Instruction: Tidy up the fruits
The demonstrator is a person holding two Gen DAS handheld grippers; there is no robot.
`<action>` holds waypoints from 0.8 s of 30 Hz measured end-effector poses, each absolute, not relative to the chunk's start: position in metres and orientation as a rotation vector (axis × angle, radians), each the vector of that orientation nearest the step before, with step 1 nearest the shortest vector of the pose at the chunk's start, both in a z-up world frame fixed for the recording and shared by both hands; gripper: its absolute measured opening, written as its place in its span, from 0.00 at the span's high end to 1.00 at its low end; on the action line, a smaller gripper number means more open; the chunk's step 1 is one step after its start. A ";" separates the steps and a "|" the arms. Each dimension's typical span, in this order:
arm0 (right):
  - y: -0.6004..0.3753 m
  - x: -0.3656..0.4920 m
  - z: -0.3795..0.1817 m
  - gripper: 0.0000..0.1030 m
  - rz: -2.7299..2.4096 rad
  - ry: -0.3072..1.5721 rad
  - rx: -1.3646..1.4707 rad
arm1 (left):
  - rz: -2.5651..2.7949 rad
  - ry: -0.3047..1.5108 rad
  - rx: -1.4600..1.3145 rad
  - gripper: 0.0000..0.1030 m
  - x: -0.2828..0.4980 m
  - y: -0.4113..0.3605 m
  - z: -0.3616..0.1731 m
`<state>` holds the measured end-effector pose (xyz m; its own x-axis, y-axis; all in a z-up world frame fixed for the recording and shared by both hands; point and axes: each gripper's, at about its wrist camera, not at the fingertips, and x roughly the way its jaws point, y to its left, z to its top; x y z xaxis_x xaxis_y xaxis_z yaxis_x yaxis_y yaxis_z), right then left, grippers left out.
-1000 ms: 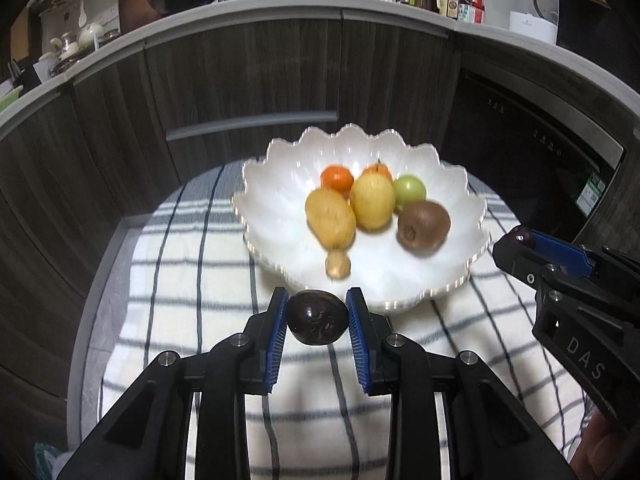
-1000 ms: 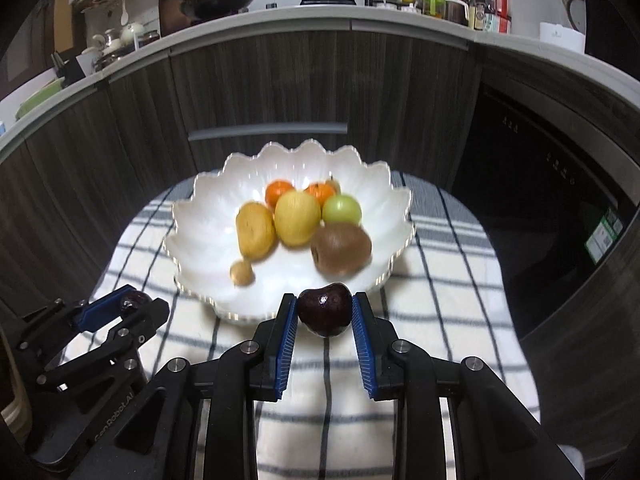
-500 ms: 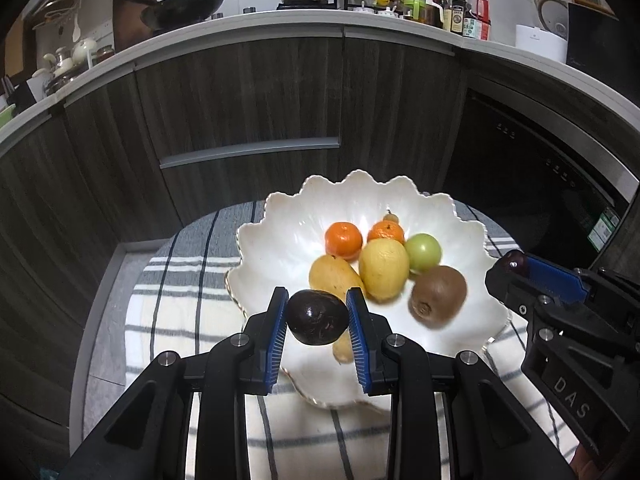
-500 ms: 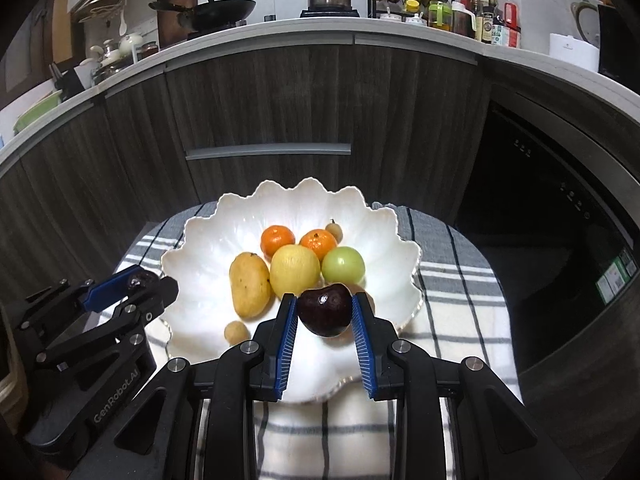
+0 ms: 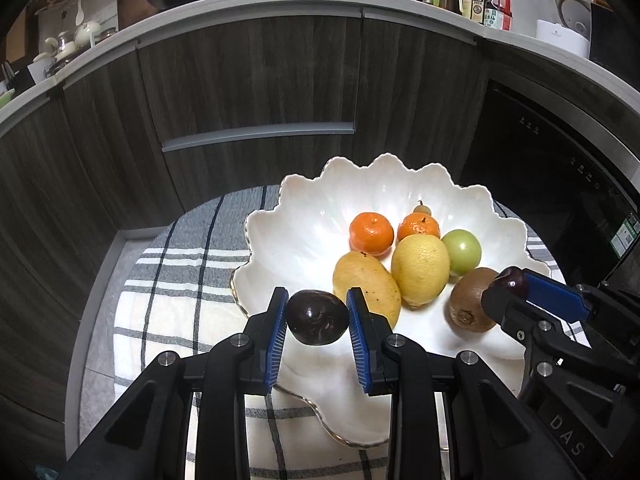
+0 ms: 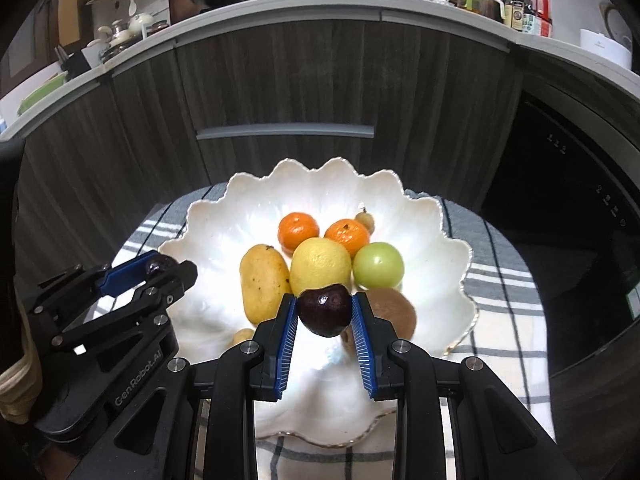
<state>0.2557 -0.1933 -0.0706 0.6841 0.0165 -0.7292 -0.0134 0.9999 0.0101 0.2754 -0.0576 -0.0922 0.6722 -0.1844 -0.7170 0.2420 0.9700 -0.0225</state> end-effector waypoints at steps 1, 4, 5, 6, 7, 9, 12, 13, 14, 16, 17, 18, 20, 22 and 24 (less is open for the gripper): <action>-0.193 0.256 -0.072 0.72 0.022 0.822 0.004 | -0.239 0.801 0.075 0.71 0.276 -0.057 -0.094; -0.192 0.259 -0.077 0.72 0.019 0.836 -0.005 | -0.238 0.804 0.072 0.71 0.277 -0.056 -0.096; -0.192 0.259 -0.078 0.71 0.018 0.839 -0.007 | -0.239 0.807 0.072 0.69 0.277 -0.056 -0.097; -0.191 0.260 -0.078 0.71 0.017 0.841 -0.010 | -0.238 0.809 0.072 0.65 0.277 -0.056 -0.098; -0.191 0.260 -0.079 0.71 0.016 0.844 -0.012 | -0.235 0.808 0.072 0.56 0.277 -0.056 -0.098; -0.192 0.260 -0.080 0.71 0.010 0.848 -0.012 | -0.224 0.798 0.072 0.44 0.276 -0.054 -0.098; -0.192 0.260 -0.081 0.61 0.002 0.854 -0.017 | -0.200 0.793 0.076 0.35 0.276 -0.051 -0.097; -0.192 0.260 -0.081 0.56 -0.005 0.853 -0.019 | -0.194 0.792 0.075 0.33 0.277 -0.050 -0.097; -0.192 0.259 -0.080 0.46 -0.017 0.849 -0.021 | -0.186 0.791 0.073 0.30 0.277 -0.048 -0.097; -0.192 0.258 -0.078 0.37 -0.041 0.837 -0.032 | -0.168 0.788 0.070 0.25 0.277 -0.045 -0.096; -0.192 0.258 -0.078 0.34 -0.055 0.832 -0.039 | -0.162 0.785 0.069 0.22 0.276 -0.044 -0.096; -0.192 0.257 -0.077 0.30 -0.066 0.828 -0.043 | -0.156 0.784 0.068 0.21 0.276 -0.042 -0.095; -0.194 0.257 -0.076 0.28 -0.079 0.826 -0.044 | -0.146 0.779 0.060 0.13 0.274 -0.039 -0.093; -0.196 0.256 -0.074 0.27 -0.093 0.827 -0.045 | -0.136 0.772 0.053 0.09 0.271 -0.037 -0.090; -0.198 0.254 -0.072 0.26 -0.108 0.825 -0.049 | -0.133 0.766 0.048 0.08 0.268 -0.035 -0.086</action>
<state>0.2540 -0.1976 -0.0725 0.6734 -0.1149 -0.7302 0.0766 0.9934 -0.0857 0.2680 -0.0352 -0.0858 0.7124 -0.1026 -0.6942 0.1374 0.9905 -0.0054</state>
